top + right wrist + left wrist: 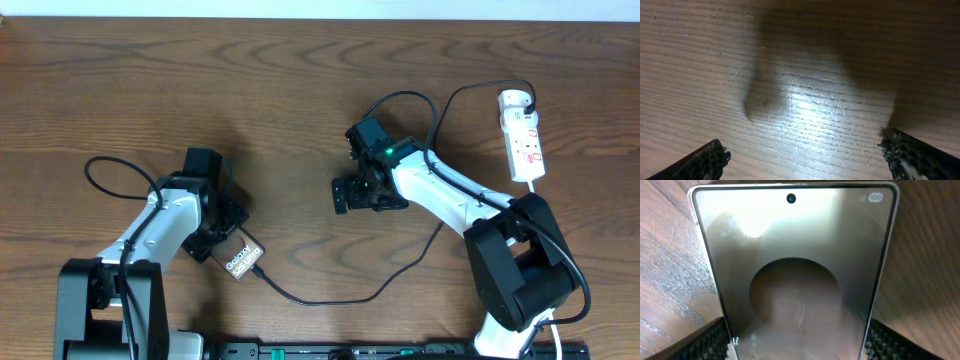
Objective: Plug charger to phone and switch on socket
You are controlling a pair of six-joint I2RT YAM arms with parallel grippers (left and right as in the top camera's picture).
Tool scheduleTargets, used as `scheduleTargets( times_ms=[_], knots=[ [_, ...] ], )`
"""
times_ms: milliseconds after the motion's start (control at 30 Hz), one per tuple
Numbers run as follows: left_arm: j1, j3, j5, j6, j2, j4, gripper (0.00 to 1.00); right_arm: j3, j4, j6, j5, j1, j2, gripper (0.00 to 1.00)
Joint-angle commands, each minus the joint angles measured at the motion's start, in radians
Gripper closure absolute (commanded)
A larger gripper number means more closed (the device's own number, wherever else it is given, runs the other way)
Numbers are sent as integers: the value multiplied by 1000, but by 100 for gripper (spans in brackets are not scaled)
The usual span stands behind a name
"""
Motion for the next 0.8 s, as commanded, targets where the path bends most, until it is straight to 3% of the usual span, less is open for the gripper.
scheduleTargets(
  times_ms=[0,533,767],
  knots=[
    [-1,-1,-19,13,3,-3,12,20,-2,14,11,-4,3,1],
    [-1,17,-18,31,-20,-11,9,19,-2,14,12,-4,3,1],
    [-1,56,13,111,-163,-14,8,20,-3,13,12,-4,3,1]
  ],
)
